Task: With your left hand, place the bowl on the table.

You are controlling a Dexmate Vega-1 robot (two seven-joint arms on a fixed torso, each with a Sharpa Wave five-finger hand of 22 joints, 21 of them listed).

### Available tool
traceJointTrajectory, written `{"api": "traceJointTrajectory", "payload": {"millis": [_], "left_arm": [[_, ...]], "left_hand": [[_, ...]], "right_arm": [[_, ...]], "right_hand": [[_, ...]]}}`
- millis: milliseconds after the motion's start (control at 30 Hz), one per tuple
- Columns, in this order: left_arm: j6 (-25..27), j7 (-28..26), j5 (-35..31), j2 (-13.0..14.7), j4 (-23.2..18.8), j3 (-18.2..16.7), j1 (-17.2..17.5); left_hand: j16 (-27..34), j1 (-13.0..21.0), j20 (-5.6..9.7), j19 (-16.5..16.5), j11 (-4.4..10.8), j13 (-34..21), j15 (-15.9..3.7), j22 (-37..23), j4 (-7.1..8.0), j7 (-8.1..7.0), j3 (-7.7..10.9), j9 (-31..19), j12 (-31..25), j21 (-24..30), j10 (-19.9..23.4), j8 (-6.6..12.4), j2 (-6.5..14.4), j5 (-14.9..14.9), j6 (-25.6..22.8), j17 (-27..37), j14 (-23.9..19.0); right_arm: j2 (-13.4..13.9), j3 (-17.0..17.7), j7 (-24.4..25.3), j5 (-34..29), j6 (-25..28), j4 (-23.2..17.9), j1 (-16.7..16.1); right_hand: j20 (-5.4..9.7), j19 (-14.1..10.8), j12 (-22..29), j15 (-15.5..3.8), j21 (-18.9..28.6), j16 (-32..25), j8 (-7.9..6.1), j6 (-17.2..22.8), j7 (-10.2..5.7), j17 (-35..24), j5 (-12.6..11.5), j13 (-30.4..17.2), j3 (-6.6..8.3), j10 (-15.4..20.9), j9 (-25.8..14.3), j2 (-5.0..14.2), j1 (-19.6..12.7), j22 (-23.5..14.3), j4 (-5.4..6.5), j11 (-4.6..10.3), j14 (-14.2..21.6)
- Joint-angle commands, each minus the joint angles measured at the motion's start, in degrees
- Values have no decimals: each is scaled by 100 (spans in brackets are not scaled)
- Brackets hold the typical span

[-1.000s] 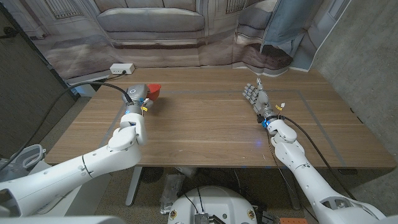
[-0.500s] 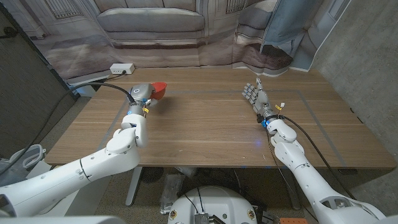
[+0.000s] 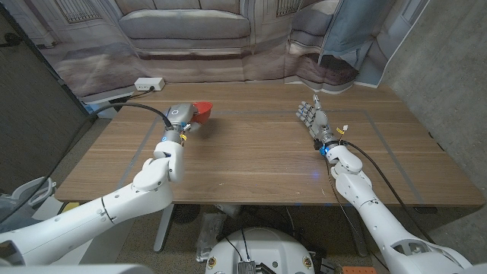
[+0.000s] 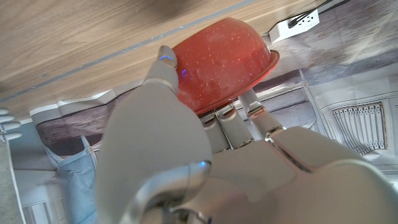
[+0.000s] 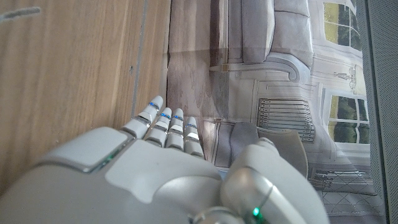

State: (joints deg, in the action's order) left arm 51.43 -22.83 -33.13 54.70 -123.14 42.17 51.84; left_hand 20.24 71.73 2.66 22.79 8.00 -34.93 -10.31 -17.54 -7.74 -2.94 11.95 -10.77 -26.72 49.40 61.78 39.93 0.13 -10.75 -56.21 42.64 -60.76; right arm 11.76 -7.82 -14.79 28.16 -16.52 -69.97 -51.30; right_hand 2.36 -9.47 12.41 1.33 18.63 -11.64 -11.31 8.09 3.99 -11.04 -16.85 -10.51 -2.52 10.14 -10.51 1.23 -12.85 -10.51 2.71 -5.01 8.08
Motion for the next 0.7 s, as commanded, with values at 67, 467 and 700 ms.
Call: {"api": "traceJointTrajectory", "payload": {"millis": [67,467,700], "left_arm": [[-312,103,-244,-73,-40,-131,195],[-538,59,-405,-113,-145,-280,453],[-776,80,-482,-130,-148,-321,521]], "left_hand": [[-10,265,495,-11,67,-37,-287,2,104,269,164,-160,14,50,116,94,293,-42,-337,29,-65],[-34,252,494,-34,57,-51,-288,38,109,263,176,-166,41,106,115,102,282,-40,-323,67,-83],[-57,253,499,-49,64,-66,-288,61,108,262,189,-168,56,145,115,107,281,-40,-316,93,-79]], "right_arm": [[-25,-9,-19,5,-37,51,28],[-31,-19,-27,-3,-19,23,37],[-18,-27,-5,-14,-1,-18,15]], "right_hand": [[165,-60,-17,12,-23,15,6,16,9,-24,7,-19,-43,34,-18,38,-17,-21,-1,6,40],[162,-64,-18,18,-40,16,6,17,13,-24,8,-19,-51,35,-18,41,-18,-22,-4,-3,43],[166,-70,-17,12,-49,18,7,16,13,-24,9,-19,-53,40,-18,45,-20,-23,-5,6,41]]}}
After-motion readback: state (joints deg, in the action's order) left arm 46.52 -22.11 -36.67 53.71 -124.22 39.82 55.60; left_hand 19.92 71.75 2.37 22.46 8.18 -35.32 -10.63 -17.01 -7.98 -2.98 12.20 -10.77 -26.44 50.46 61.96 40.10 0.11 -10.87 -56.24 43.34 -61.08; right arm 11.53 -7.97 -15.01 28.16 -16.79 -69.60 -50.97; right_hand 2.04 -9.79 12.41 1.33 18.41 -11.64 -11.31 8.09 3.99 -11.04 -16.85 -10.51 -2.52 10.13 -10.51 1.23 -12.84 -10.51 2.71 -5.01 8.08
